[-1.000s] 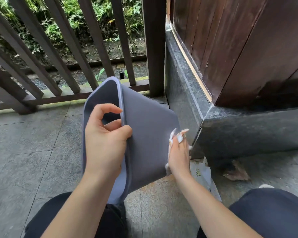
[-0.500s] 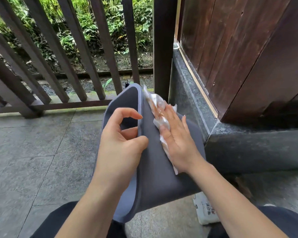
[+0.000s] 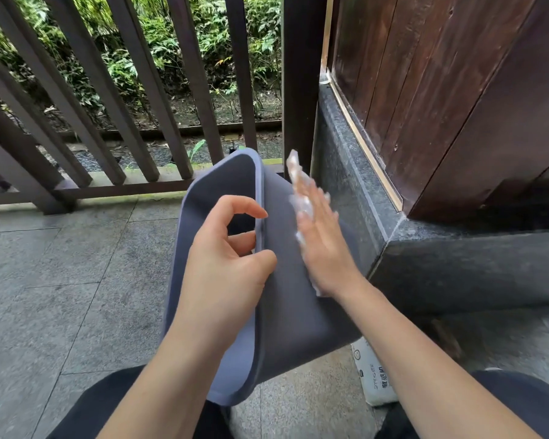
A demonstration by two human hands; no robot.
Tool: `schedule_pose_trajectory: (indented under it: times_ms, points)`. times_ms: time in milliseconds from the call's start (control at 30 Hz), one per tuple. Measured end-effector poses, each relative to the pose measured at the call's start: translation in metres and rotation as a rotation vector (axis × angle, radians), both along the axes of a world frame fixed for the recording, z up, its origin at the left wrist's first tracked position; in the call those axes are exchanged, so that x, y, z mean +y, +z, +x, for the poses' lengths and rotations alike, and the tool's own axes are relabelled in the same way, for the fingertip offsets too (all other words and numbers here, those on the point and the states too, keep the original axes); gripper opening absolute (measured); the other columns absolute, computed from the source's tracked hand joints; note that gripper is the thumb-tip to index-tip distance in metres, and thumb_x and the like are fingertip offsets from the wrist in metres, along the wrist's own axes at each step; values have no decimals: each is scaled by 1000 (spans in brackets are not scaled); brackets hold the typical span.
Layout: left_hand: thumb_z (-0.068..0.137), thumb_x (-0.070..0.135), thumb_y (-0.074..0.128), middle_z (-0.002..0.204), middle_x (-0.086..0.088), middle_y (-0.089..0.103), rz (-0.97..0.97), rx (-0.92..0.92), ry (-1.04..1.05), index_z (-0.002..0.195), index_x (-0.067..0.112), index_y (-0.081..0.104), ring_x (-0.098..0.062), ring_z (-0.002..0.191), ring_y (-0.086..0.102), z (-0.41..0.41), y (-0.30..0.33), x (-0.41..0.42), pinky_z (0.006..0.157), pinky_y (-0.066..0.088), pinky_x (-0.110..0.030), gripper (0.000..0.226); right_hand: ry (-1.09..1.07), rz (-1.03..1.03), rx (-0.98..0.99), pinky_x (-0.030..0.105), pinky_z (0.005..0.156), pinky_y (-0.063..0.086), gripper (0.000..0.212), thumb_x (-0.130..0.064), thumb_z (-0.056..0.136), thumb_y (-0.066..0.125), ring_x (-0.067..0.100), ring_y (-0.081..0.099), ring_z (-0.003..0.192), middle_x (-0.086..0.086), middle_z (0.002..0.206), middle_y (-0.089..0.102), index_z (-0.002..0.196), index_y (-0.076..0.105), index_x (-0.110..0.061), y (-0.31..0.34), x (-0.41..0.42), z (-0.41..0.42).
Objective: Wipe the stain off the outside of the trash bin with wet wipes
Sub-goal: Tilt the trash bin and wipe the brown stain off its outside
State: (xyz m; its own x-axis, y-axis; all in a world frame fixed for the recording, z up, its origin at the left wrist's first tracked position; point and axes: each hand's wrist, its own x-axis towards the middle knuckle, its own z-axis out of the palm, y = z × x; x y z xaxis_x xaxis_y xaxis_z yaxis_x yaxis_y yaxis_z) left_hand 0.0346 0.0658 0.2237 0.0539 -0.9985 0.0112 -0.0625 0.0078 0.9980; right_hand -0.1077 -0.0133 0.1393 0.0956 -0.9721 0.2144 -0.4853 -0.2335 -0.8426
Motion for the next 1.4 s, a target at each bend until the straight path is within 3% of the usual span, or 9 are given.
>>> schedule_pose_trajectory:
  times_ms: [200,367,567,733,933,1067,1200,1300,1400]
  points:
    - [65,-13,57,63,-9,74,-53,92,111,91,32,58,-13,46,52,9,1,0,44,39,-18,52,152,-233,51,51,124,-8,54,-37,107,27,-3,5,153,-15,168,20,160,16,-37,25,4,31]
    - [71,-22,54,70,-10,76,-15,68,123,93,28,55,-21,57,57,22,9,4,41,36,-23,55,-140,77,94,55,123,0,50,-50,106,23,13,21,154,-15,162,35,155,28,-44,-10,-20,-21]
    - [71,-21,53,69,-2,78,12,24,147,96,23,51,-11,45,58,21,7,8,37,36,-15,51,-346,322,2,39,126,-4,63,-63,103,11,1,-6,154,-15,170,2,161,2,-38,-54,33,-37]
    - [70,-20,54,70,-1,78,-5,-3,151,95,26,53,-11,47,63,18,5,9,36,37,-17,52,-264,146,75,29,124,-14,55,-40,109,15,-14,-25,143,-17,169,-8,160,-4,-32,-41,105,7]
    - [59,-7,61,57,3,71,-68,65,212,93,24,55,-7,43,59,23,11,7,38,39,-16,46,6,-261,72,39,127,1,59,-29,106,31,11,2,157,0,170,16,161,18,-11,19,131,65]
    - [54,-6,60,57,5,70,-37,149,272,89,26,55,-9,40,57,33,14,6,36,36,-17,48,59,-376,253,43,127,-1,58,-34,106,27,10,6,157,-3,169,20,161,19,-16,11,119,45]
    - [50,-5,59,56,7,68,21,139,255,87,27,53,-12,44,54,30,10,4,38,33,-20,49,-215,-69,119,32,126,-3,55,-34,107,21,-1,0,154,-10,169,16,161,18,-26,-46,103,-9]
    - [48,-3,58,55,5,60,77,101,234,85,27,51,-18,49,46,18,3,4,44,31,-25,48,-447,360,-139,35,127,9,52,-34,111,22,12,13,156,-2,170,18,161,15,-24,-77,106,-27]
    - [49,0,57,49,11,54,78,69,249,84,26,51,-13,44,41,11,0,3,47,31,-25,45,-441,283,-151,41,127,8,53,-32,111,23,15,12,157,-3,170,15,161,12,-23,-71,109,0]
